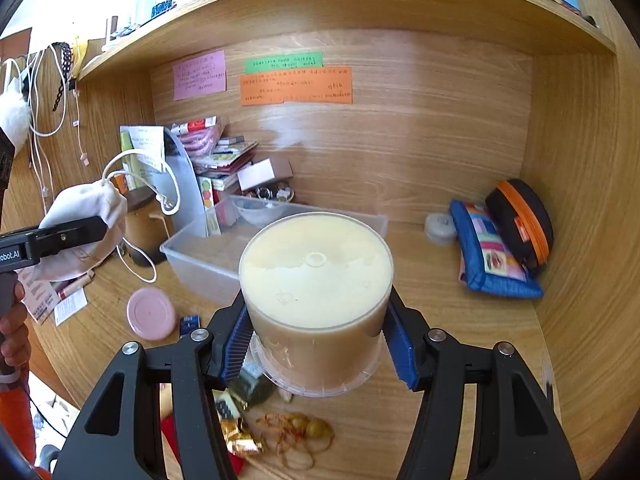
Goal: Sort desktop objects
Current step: 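Carry bag and jar over the clear bin and open both grippers to drop them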
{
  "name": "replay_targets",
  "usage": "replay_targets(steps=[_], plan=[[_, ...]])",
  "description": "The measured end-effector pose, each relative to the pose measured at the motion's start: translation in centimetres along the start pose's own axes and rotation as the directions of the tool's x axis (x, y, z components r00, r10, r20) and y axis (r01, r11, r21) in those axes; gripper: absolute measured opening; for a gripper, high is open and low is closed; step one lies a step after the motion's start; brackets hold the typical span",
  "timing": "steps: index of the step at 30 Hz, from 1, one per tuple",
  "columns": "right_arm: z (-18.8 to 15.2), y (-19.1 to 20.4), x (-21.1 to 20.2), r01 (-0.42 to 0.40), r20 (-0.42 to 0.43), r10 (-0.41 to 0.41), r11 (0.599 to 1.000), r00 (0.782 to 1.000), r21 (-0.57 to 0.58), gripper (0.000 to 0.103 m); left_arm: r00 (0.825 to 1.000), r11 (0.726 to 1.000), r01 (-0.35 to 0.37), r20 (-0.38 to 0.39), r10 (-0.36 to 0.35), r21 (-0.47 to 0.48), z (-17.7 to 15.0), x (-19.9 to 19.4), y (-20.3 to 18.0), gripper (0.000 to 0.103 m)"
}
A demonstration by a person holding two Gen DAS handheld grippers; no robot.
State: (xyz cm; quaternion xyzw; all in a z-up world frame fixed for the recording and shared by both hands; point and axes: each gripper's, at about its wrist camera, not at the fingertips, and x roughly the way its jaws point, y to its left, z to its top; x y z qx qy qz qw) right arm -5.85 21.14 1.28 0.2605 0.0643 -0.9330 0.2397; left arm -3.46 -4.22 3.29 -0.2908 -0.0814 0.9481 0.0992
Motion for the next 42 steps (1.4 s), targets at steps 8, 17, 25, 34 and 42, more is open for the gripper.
replay_targets(steps=[8, 17, 25, 34, 42], plan=[[2.5, 0.1, 2.5, -0.026, -0.004, 0.026, 0.999, 1.0, -0.026, 0.056, 1.0, 1.0, 0.006, -0.022, -0.006, 0.008, 2.9, 2.4, 0.8, 0.068], [5.0, -0.3, 7.2, -0.056, -0.065, 0.052, 0.996, 0.997, -0.063, 0.056, 0.997, 0.999, 0.006, -0.08, -0.003, 0.04, 5.5, 6.9, 0.9, 0.068], [5.3, -1.1, 11.5, -0.068, -0.154, 0.055, 0.994, 0.987, -0.081, 0.056, 0.986, 0.997, 0.018, -0.166, -0.004, 0.081, 6.3, 11.8, 0.4, 0.068], [5.2, -1.5, 15.4, -0.071, -0.245, 0.039, 0.99, 0.969, -0.125, 0.056, 0.966, 0.995, 0.028, -0.257, -0.003, 0.095, 6.4, 16.3, 0.8, 0.068], [5.2, -1.4, 18.7, -0.113, -0.345, 0.045, 0.978, 0.937, -0.178, 0.056, 0.944, 0.994, 0.03, -0.329, 0.006, 0.105, 5.7, 19.1, 1.2, 0.068]])
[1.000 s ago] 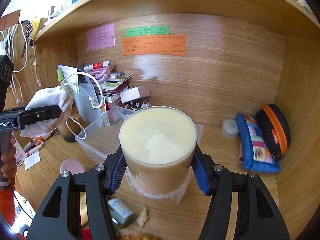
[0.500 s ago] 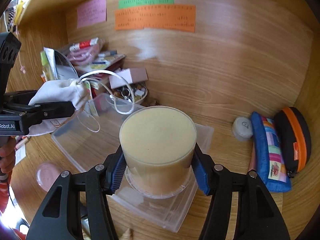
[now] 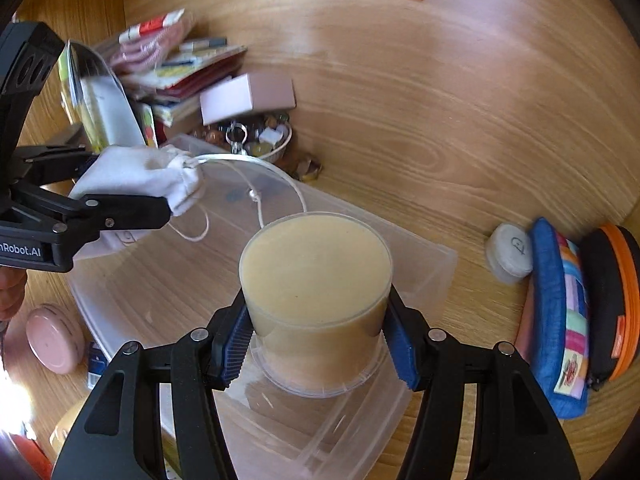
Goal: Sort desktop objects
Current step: 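Carry bag and jar over the clear bin and open both grippers to drop them, then withdraw both grippers from the bin toward the items on the desk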
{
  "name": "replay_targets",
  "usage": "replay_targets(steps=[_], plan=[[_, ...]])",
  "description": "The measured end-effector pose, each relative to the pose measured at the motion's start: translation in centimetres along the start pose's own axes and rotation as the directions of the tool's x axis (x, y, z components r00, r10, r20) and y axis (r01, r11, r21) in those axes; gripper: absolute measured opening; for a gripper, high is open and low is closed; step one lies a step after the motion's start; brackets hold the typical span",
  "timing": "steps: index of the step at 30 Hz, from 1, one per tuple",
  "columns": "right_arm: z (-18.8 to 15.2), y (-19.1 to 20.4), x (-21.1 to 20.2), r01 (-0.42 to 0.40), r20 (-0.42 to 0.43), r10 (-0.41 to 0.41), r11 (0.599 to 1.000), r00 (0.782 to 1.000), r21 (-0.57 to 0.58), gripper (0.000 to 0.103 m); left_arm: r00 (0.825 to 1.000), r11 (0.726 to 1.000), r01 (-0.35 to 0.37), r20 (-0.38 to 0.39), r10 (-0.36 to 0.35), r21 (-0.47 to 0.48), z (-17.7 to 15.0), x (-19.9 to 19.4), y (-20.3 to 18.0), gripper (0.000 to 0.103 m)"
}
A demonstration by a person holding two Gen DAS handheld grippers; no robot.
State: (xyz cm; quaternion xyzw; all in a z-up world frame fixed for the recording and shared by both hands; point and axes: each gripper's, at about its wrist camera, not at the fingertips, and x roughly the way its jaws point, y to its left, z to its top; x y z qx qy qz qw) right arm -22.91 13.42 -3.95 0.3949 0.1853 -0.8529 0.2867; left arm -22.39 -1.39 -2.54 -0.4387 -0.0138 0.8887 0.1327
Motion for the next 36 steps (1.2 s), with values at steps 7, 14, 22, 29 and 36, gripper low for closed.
replay_targets(steps=[7, 14, 22, 29, 36], plan=[[0.8, 0.4, 2.1, 0.001, -0.099, -0.009, 0.997, 0.995, -0.081, 0.056, 0.999, 1.0, -0.002, -0.054, 0.003, 0.013, 0.0, 1.8, 0.3, 0.068], [1.5, 1.5, 2.7, 0.018, -0.139, -0.04, 0.987, 0.989, -0.157, 0.051, 0.998, 0.999, -0.013, -0.059, 0.016, 0.05, 0.1, 2.3, -0.1, 0.068], [2.4, 2.3, 1.5, 0.042, -0.134, -0.071, 0.978, 0.988, -0.202, 0.048, 0.997, 0.998, -0.018, -0.078, 0.023, 0.066, 0.1, 3.3, -0.6, 0.068], [2.5, 1.8, -0.9, 0.056, -0.096, -0.071, 0.986, 0.993, -0.156, 0.051, 0.998, 0.997, -0.031, -0.053, 0.035, 0.069, 0.0, 1.5, -0.9, 0.068], [1.4, 2.6, -3.7, 0.082, -0.045, -0.089, 0.988, 0.995, -0.129, 0.065, 0.998, 0.995, -0.058, 0.005, 0.058, 0.077, -0.4, -2.0, -1.4, 0.078]])
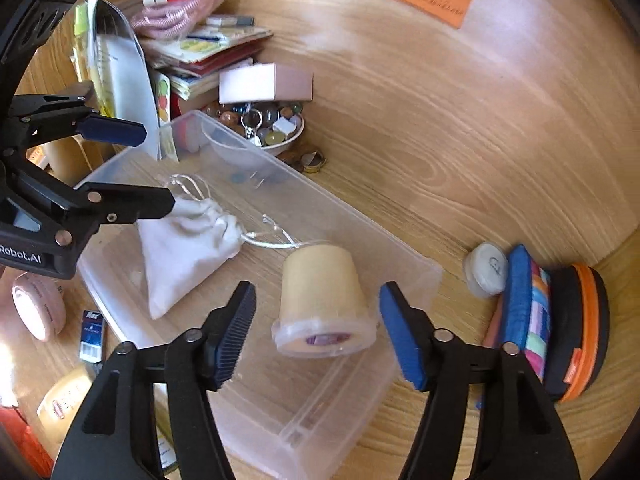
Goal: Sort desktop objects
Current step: 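Withdraw both grippers from the bin toward the items on the desk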
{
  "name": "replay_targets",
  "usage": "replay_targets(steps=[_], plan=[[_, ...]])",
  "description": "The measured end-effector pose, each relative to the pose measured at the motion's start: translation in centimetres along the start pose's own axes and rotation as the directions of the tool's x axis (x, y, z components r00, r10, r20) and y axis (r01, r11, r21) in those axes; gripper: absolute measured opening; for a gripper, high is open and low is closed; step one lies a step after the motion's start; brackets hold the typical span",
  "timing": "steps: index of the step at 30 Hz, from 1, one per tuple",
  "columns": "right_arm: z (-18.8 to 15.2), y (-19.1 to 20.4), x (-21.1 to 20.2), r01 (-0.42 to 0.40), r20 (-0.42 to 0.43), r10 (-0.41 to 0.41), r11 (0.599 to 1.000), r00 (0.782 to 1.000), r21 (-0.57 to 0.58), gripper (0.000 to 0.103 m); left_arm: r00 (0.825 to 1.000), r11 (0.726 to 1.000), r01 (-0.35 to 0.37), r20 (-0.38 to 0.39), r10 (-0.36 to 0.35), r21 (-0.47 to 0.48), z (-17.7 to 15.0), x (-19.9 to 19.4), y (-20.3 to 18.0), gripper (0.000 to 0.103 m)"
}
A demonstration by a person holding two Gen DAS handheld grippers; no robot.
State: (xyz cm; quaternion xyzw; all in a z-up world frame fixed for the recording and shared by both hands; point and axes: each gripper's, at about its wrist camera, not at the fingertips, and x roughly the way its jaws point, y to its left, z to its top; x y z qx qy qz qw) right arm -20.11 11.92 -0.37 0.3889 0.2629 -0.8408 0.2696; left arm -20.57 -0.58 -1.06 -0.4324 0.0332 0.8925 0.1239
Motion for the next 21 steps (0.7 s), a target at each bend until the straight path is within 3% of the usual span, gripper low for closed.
replay_targets(steps=[9, 21], plan=[[-1.6, 0.1, -3.7, 0.03, 0.079, -0.03, 1.0, 0.996, 0.003, 0.078, 0.998, 0.999, -0.029, 0.055, 0.028, 0.014, -1.1, -4.7, -1.4, 0.093], [-4.1, 1.8, -9.2, 0.007, 0.185, -0.013, 0.999, 0.983, 0.034, 0.083, 0.993, 0.998, -0.06, 0.106, 0.06, -0.004, -4.1, -9.6, -1.4, 0.096]])
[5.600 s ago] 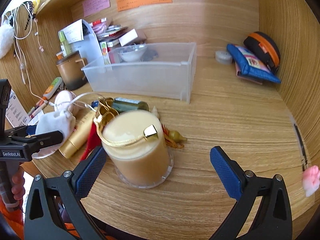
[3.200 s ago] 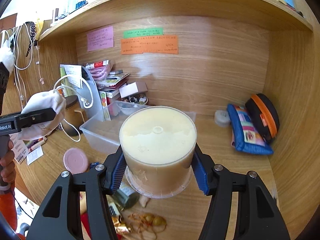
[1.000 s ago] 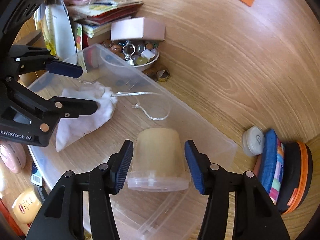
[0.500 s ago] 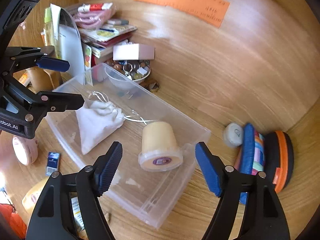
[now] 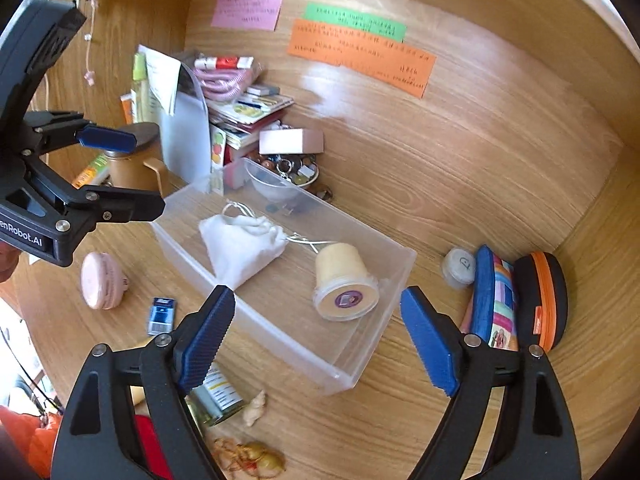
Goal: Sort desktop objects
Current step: 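Withdraw both grippers from the bin toward the items on the desk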
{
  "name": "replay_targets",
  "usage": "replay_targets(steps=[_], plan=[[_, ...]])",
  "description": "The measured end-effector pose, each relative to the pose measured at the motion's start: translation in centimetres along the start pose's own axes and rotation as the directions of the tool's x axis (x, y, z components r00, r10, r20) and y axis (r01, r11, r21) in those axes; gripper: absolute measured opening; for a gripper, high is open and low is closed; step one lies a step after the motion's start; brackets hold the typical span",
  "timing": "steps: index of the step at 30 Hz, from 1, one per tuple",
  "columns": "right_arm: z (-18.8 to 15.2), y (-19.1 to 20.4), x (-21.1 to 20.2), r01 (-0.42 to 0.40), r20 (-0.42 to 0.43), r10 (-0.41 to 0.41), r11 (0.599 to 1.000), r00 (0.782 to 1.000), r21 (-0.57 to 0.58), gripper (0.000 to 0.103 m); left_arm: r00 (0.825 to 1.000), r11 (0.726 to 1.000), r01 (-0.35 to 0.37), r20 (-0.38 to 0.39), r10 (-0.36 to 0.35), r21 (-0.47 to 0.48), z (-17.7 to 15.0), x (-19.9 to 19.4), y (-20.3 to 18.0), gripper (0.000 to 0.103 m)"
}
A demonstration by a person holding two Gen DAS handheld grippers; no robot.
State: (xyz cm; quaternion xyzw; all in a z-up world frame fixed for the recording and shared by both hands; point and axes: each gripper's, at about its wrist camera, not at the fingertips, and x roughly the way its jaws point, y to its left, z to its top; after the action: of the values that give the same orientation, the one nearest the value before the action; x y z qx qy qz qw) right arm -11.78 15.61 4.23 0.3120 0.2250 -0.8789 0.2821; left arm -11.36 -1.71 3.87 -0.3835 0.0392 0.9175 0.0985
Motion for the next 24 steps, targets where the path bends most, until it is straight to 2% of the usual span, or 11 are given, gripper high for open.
replay_targets(steps=[12, 19, 24], plan=[[-3.8, 0.3, -2.9, -0.021, 0.073, 0.014, 0.996, 0.997, 0.091, 0.086, 1.0, 0.998, -0.011, -0.019, 0.01, -0.056, -5.0, -1.7, 1.7, 0.098], [-6.4, 1.1, -2.3, -0.053, 0.045, 0.048, 0.993, 0.998, 0.109, 0.086, 0.997, 0.995, -0.003, -0.078, -0.004, -0.095, -8.4, -0.5, 2.1, 0.098], [-7.7, 2.6, -1.4, -0.067, 0.01, 0.067, 0.995, 0.998, 0.073, 0.086, 0.993, 0.994, 0.006, -0.118, -0.019, -0.113, -10.5, 0.5, 2.1, 0.098]])
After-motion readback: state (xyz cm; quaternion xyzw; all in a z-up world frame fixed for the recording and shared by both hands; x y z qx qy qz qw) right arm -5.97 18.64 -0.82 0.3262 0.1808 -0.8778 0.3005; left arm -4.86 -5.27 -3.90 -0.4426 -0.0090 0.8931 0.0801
